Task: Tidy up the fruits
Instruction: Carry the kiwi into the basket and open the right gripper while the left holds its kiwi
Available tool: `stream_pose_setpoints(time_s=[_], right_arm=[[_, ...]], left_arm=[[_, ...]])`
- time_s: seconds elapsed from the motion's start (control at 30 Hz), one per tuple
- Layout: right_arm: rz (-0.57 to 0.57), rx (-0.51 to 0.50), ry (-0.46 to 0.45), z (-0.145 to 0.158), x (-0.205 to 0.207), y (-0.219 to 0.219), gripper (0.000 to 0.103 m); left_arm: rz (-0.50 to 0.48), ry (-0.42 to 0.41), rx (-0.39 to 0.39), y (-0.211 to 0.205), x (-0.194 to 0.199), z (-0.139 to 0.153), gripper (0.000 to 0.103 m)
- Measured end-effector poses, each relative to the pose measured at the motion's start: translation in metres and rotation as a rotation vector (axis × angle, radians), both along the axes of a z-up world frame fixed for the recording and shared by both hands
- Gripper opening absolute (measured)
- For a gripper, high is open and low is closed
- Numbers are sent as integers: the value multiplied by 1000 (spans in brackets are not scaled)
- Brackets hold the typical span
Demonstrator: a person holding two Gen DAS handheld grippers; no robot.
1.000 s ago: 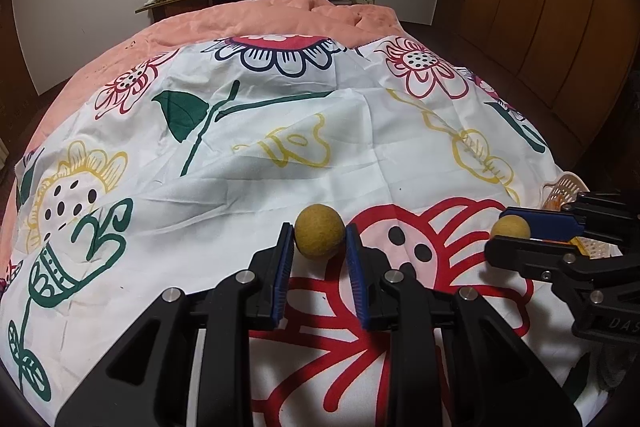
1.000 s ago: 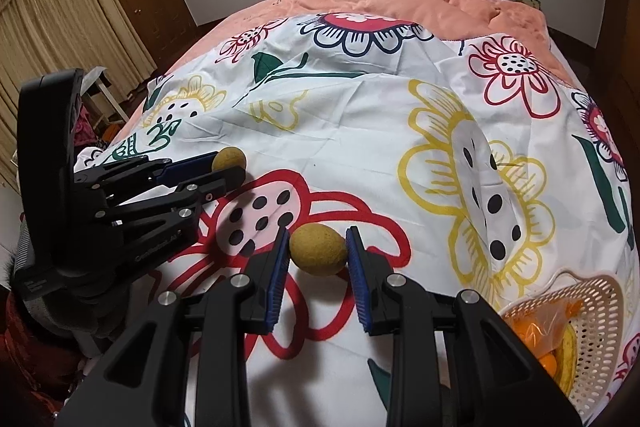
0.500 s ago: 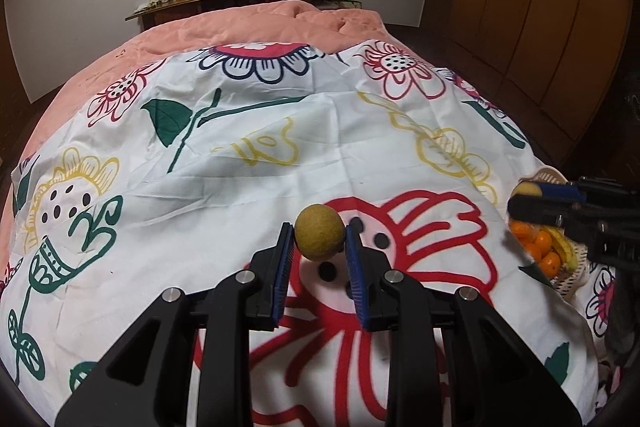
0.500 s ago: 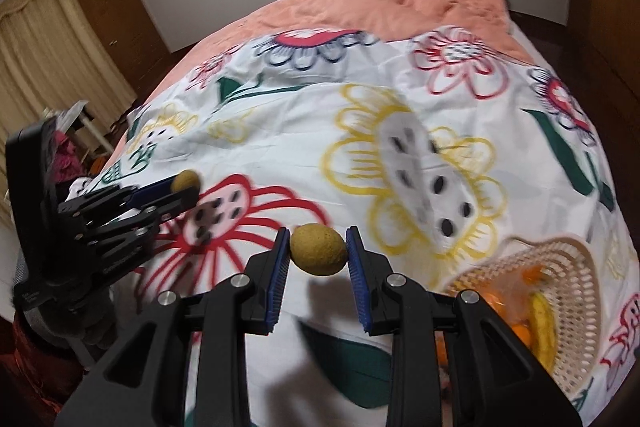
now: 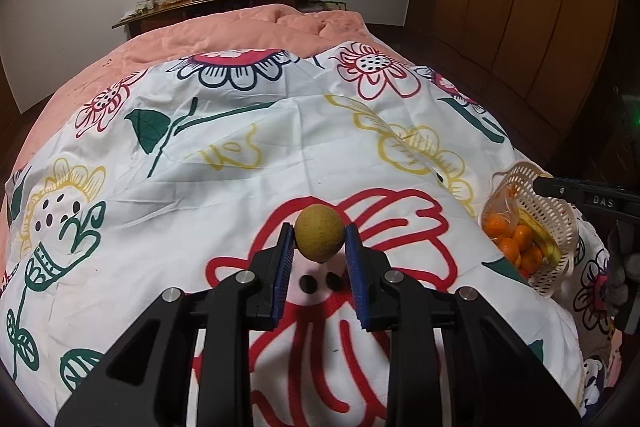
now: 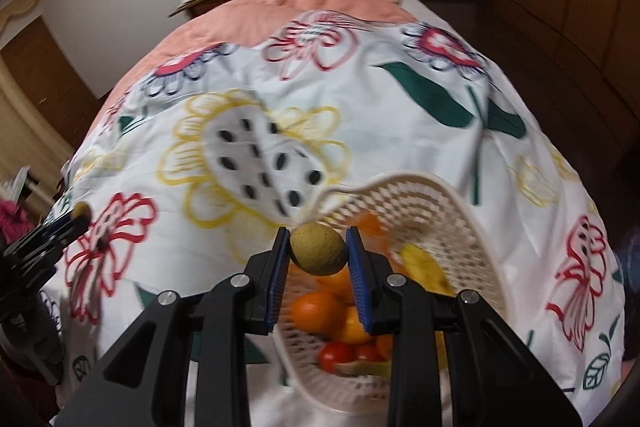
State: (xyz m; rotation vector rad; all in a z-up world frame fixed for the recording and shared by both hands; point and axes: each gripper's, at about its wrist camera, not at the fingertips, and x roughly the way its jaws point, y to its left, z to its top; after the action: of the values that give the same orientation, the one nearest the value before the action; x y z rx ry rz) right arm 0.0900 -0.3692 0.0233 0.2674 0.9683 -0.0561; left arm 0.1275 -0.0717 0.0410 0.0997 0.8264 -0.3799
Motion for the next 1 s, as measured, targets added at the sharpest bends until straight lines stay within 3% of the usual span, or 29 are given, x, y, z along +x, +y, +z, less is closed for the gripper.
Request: stream_pose_setpoints(time_s=[0.5,1.0], right_arm=[[-109,48,68,-38,-3,-37,29],[-158,95,67,-45,-3,-50,31]], left_arm=[[-27,2,19,-14,-8,2,27],[-44,7,24,-22,-10,0,27]])
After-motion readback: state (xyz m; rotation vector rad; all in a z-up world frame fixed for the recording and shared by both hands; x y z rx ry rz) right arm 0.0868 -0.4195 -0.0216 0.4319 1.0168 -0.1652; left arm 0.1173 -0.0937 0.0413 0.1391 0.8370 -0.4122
